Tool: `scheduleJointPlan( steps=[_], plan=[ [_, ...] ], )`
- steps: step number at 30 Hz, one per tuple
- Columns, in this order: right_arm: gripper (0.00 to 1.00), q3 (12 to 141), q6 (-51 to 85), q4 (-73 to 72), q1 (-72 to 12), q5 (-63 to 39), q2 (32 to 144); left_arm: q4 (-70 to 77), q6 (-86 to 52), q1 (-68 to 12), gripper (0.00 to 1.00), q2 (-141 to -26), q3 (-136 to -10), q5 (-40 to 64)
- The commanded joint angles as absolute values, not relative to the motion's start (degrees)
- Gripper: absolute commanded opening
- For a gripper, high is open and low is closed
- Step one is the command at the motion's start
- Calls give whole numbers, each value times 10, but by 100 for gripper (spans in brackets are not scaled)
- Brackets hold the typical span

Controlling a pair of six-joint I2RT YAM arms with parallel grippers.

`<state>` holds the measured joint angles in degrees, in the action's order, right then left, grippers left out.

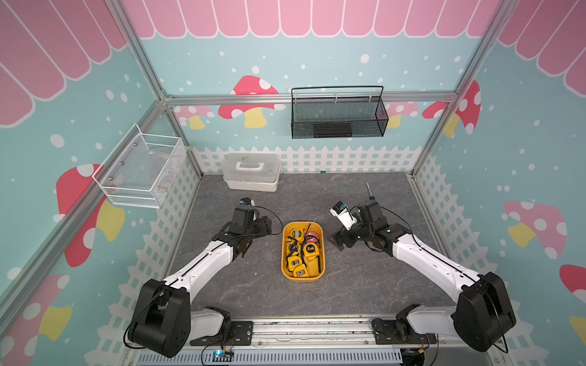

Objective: Take the tape measure out of the storage box
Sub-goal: Pick up the tape measure from the storage box.

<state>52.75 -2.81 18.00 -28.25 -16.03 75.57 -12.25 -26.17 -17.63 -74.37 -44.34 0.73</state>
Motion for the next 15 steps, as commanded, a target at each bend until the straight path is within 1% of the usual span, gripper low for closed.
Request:
scheduleJointPlan(
  steps=[1,5,8,11,13,15],
  plan=[
    [98,554,-46,205,-300,-168,757,-162,-260,-194,74,-748,-464,23],
    [98,560,-37,212,-306,-169,764,-169,-243,-232,74,-750,-475,28],
    [97,560,-24,209,-308,-156,765,-191,-215,-278,75,-760,-494,16],
    [97,564,-7,214,-308,-121,765,-218,-181,-310,75,-776,-517,-1],
    [97,567,7,220,-308,-75,764,-235,-150,-336,76,-789,-532,-4],
    [97,567,10,226,-308,-61,762,-244,-131,-356,77,-801,-544,-4]
  ],
)
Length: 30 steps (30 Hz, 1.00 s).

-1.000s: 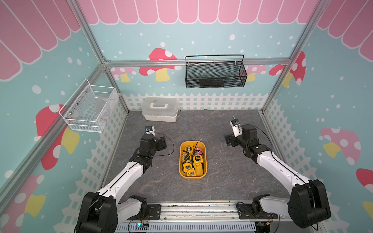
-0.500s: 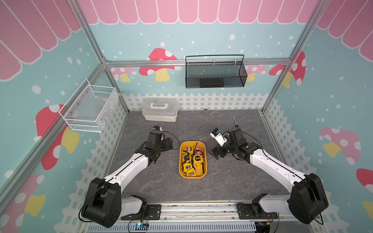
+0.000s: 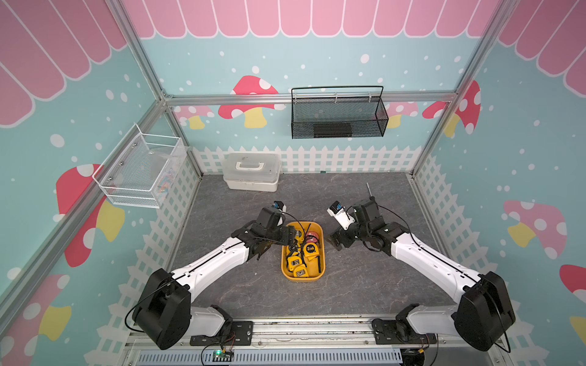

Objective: Take the tape measure out of the storage box
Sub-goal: Pick up the tape measure from the storage box.

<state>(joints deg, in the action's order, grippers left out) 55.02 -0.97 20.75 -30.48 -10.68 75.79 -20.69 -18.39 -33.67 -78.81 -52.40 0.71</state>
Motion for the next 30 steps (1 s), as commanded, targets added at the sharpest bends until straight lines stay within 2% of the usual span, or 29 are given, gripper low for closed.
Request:
scheduleJointPlan(
  steps=[1,5,10,17,26,30],
  plan=[
    [97,568,12,227,-308,-60,762,-245,-125,-365,77,-807,-547,-4],
    [97,568,32,229,-308,-55,766,-249,-108,-379,79,-825,-557,14],
    [97,568,48,227,-308,-45,779,-282,-34,-414,83,-851,-581,23],
    [98,567,75,227,-287,-39,770,-305,88,-446,84,-865,-596,26],
    [98,544,89,225,-245,-67,735,-259,258,-447,85,-878,-573,33],
    [98,527,101,218,-229,-82,719,-222,284,-434,85,-892,-564,77]
  ],
)
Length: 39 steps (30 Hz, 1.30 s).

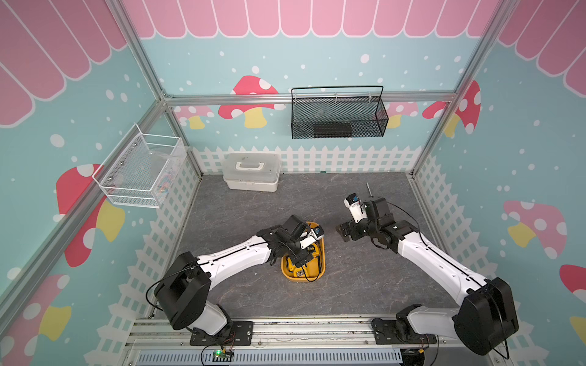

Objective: Take the tape measure out of the storage box
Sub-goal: Pick up the tape measure from the storage box.

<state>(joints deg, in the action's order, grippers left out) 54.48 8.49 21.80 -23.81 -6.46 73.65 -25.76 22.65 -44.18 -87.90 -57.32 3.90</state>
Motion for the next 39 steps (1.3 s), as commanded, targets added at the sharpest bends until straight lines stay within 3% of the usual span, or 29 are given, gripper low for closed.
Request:
scheduleJointPlan(
  steps=[1,12,21,39],
  plan=[
    [98,523,104,217,-225,-85,715,-215,286,-432,85,-896,-563,85],
    [98,488,123,208,-166,-121,677,-161,330,-411,85,-949,-575,155],
    [98,477,127,206,-160,-125,669,-207,357,-407,84,-989,-620,162],
    [98,472,125,206,-153,-128,666,-304,386,-406,70,-1032,-679,166]
  ],
)
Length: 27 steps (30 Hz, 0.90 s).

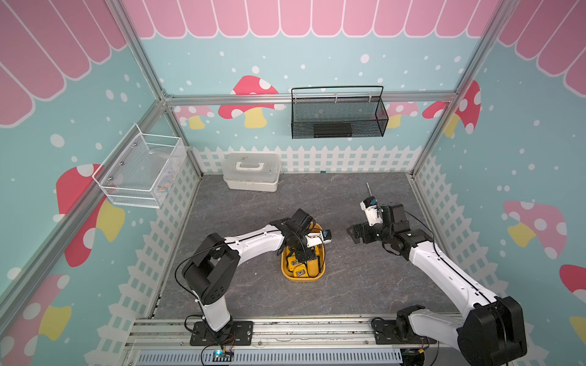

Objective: Take the tape measure out of the storage box
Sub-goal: Pick up the tape measure from the storage box.

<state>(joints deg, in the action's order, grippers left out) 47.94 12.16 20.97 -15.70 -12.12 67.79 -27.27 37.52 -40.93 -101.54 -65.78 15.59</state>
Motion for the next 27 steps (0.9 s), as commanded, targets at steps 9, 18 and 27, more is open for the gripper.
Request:
scheduleJointPlan(
  steps=[9,18,27],
  plan=[
    [98,466,126,206,-151,-126,657,-332,399,-406,55,-1047,-694,164],
    [98,474,130,209,-149,-135,652,-326,393,-406,50,-1018,-693,157],
    [98,520,132,254,-146,-145,650,-294,375,-405,49,-968,-673,153]
  ],
)
